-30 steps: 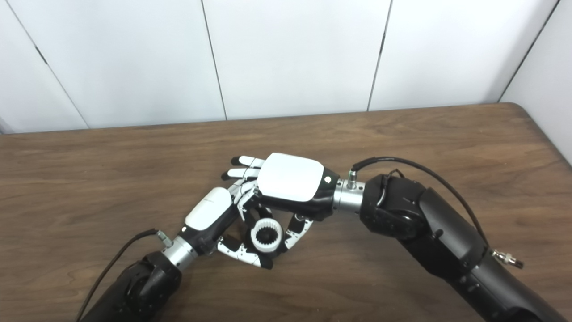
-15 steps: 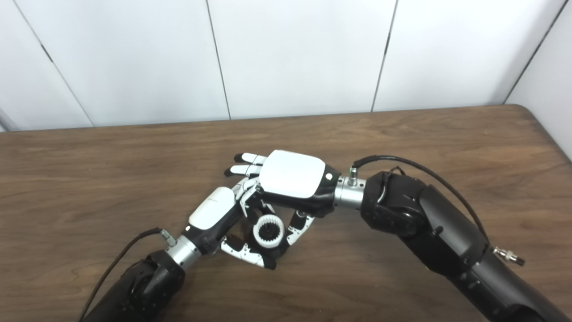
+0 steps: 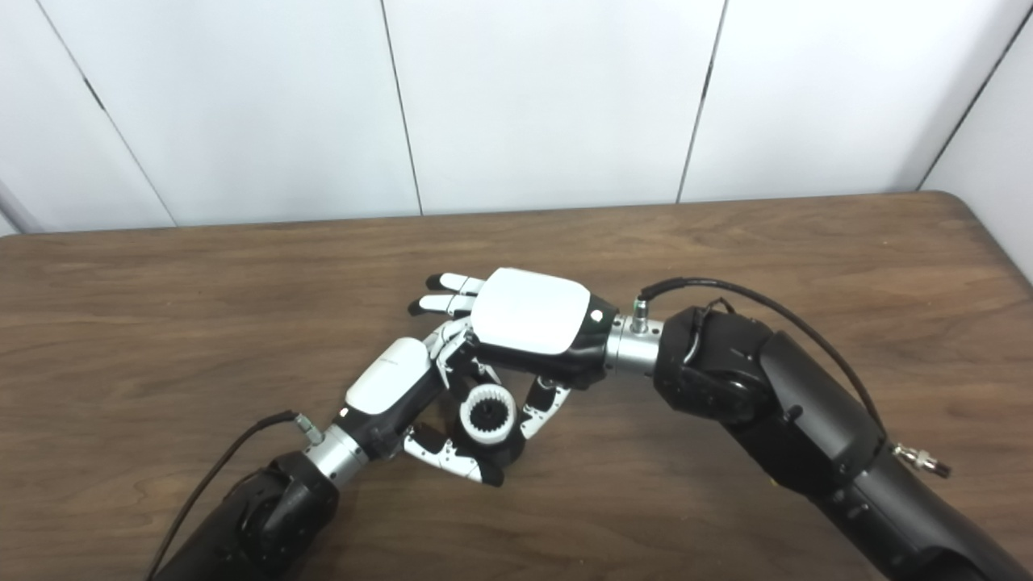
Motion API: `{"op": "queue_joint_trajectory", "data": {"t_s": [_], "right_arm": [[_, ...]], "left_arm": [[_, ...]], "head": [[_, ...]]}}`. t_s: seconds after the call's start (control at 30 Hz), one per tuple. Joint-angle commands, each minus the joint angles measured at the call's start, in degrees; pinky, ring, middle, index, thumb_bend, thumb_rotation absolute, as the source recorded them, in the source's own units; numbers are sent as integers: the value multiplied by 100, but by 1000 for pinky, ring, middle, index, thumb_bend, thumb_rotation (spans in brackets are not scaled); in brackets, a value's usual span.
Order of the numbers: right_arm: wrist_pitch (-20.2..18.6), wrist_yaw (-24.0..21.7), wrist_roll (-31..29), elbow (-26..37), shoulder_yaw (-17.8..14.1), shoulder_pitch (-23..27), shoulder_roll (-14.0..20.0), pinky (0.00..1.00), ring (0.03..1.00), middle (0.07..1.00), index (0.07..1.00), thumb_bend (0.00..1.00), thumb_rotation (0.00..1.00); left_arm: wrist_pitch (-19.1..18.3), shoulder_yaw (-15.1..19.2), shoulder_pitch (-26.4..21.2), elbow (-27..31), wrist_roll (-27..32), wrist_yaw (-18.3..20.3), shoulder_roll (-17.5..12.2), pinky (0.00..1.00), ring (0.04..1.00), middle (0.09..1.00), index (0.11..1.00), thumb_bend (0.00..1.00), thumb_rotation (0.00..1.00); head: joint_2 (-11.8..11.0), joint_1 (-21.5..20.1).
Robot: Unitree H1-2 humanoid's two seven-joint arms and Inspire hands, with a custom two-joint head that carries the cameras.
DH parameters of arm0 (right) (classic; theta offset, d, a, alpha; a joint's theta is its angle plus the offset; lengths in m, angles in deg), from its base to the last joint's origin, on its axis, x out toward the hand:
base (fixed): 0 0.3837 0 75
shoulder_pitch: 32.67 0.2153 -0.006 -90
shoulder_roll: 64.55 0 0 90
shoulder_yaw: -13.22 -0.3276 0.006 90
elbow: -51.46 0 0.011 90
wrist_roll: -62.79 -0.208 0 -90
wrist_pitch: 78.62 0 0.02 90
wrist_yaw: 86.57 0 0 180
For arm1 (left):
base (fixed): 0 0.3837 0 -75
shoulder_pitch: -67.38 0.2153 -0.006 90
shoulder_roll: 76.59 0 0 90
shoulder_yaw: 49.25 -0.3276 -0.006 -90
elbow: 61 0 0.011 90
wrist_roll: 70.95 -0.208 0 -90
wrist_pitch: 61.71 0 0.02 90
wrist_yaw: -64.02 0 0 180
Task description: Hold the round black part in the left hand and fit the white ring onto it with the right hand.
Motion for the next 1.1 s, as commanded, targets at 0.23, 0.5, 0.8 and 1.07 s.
{"op": "queue_joint_trajectory", "data": {"t_s": [0.23,0.5,0.8,1.07], "right_arm": [[95,66,-49,-15,-63,177,33,1000,943,717,478,525,142],[97,205,-36,-46,3,54,114,1000,945,720,479,525,140],[98,408,-51,-178,127,24,234,1000,944,719,479,525,139],[97,521,-42,-291,213,58,258,1000,941,720,479,525,138]], "left_arm": [[-135,-220,142,58,-161,387,49,1000,946,739,481,524,62],[-138,-228,140,91,-212,356,46,1000,938,729,481,524,62],[-165,-235,128,110,-161,371,60,1000,951,728,481,524,62],[-193,-233,142,156,-105,421,74,1000,955,729,481,524,61]], "head": [[9,9],[30,31],[34,58],[27,92]]}}
